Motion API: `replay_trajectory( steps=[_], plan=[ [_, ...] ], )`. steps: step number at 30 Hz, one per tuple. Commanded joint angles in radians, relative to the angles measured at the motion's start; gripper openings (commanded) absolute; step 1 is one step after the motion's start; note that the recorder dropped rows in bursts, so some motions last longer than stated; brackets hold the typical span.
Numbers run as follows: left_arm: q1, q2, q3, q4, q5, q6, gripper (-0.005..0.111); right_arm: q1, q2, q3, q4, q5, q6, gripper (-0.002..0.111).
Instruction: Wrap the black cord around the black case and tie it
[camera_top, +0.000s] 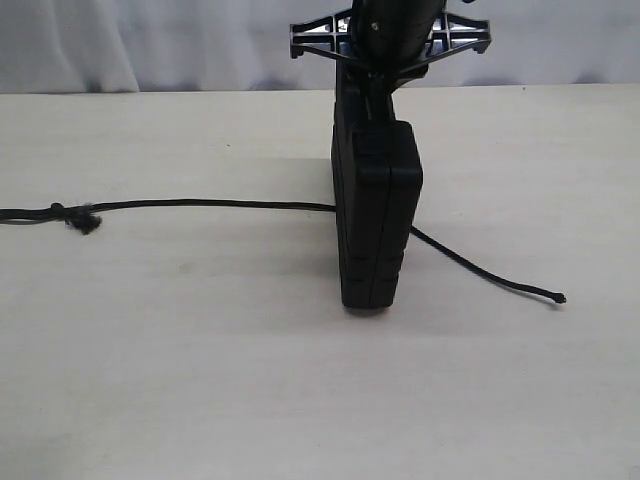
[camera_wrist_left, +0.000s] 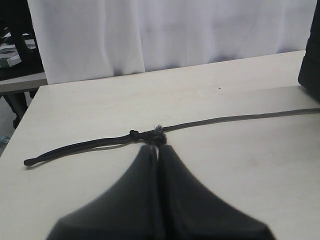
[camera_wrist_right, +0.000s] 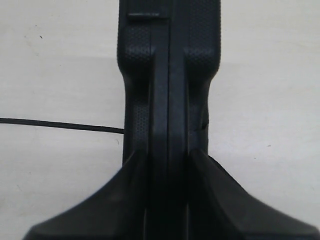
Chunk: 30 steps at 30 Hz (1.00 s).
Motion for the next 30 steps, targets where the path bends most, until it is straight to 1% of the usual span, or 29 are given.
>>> replay_trajectory(
  steps=[1,8,11,14,16,17,18,20,22,24,26,28,30],
  plan=[
    [0.004,-0.003,0.003,-0.001,-0.008,0.0,0.0,-0.002,-0.01,-0.008,-0.015,-0.007,-0.003,0.004],
    [0.004,-0.003,0.003,0.032,-0.008,0.004,0.0,-0.002,-0.01,-0.008,-0.015,-0.007,-0.003,0.004],
    [0.004,-0.003,0.003,0.072,-0.008,0.008,0.0,-0.002,-0.01,-0.008,-0.015,-0.007,-0.003,0.004],
    [0.004,-0.003,0.003,0.072,-0.008,0.008,0.0,-0.002,-0.01,-0.008,-0.015,-0.007,-0.003,0.004],
    [0.004,-0.003,0.003,0.135,-0.047,0.034,0.0,-0.002,-0.01,-0.008,-0.015,-0.007,-0.003,0.004],
    [0.004,-0.003,0.003,0.133,-0.104,0.03,0.0,-0.002,-0.01,-0.008,-0.015,-0.007,-0.003,0.004],
    [0.004,-0.003,0.003,0.1,-0.17,0.018,0.0,-0.002,-0.01,-0.008,-0.015,-0.007,-0.003,0.004],
    [0.004,-0.003,0.003,-0.059,-0.346,-0.035,0.0,-0.002,-0.01,-0.008,-0.015,-0.007,-0.003,0.004],
    [0.004,-0.003,0.003,-0.144,-0.529,-0.043,0.0,-0.002,-0.01,-0.008,-0.015,-0.007,-0.003,0.004],
    [0.004,-0.003,0.003,-0.164,-0.738,-0.059,0.0,-0.002,-0.01,-0.008,-0.015,-0.007,-0.003,0.004],
    [0.004,-0.003,0.003,-0.157,-0.875,-0.122,0.0,-0.002,-0.01,-0.008,-0.015,-0.007,-0.003,0.004],
    [0.004,-0.003,0.003,-0.157,-0.934,-0.211,0.0,-0.002,-0.01,-0.008,-0.015,-0.007,-0.003,0.004],
    [0.004,-0.003,0.003,-0.157,-0.934,-0.302,0.0,-0.002,-0.01,-0.008,-0.015,-0.007,-0.003,0.004]
  ],
)
